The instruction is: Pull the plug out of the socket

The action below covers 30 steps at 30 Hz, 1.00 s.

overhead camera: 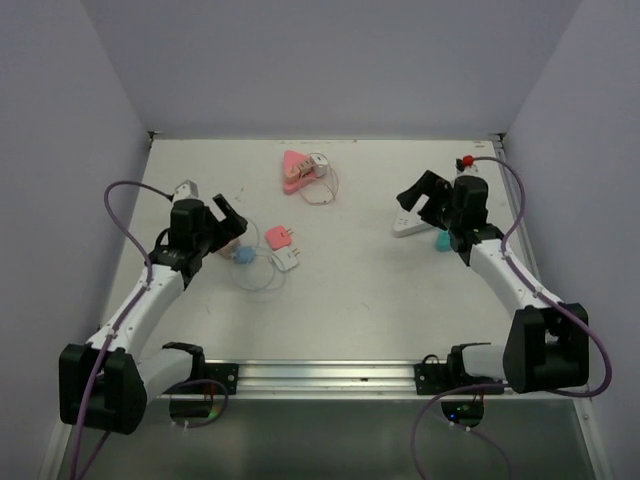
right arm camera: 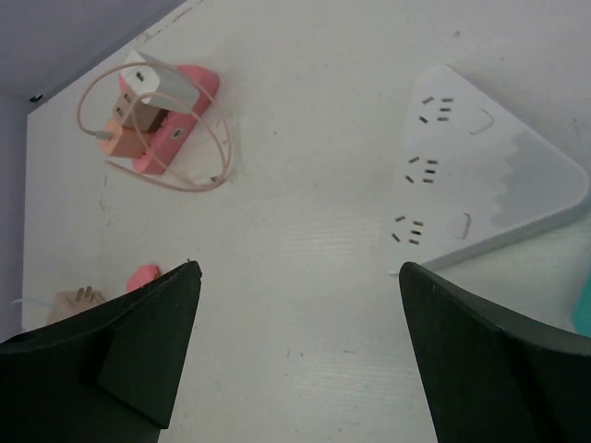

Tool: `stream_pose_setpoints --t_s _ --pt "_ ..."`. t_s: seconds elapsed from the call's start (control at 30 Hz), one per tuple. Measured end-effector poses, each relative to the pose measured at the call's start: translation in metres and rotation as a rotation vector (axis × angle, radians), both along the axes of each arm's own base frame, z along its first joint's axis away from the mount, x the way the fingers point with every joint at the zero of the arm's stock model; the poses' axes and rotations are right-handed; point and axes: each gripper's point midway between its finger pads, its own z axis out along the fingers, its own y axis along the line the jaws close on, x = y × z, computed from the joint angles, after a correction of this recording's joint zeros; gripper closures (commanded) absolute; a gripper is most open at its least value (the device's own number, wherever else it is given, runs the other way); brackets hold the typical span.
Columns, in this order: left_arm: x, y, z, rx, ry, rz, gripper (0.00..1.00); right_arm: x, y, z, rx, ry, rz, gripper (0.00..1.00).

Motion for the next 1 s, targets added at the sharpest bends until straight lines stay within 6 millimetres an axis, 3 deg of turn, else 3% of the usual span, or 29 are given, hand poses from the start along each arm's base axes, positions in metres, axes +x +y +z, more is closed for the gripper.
stream_pose_setpoints --t_s 0.23,0.53,0.8,1.0 --pt "0.010 0.002 0.062 0.043 -0.120 -0.034 0.00 0.037 0.050 0.031 -0.012 -0.081 0.176 0.08" --pt "0.021 0.017 0.113 0.182 -0.212 -0.044 0.00 0.097 0.106 0.030 0.013 -0.110 0.337 0.09" --pt "0.025 0.029 0.097 0.265 -0.187 -0.031 0.00 0.172 0.148 0.017 0.066 -0.151 0.439 0.08" --pt "0.024 0.036 0.079 0.307 -0.140 -0.023 0.00 0.211 0.182 0.008 0.078 -0.203 0.516 0.08"
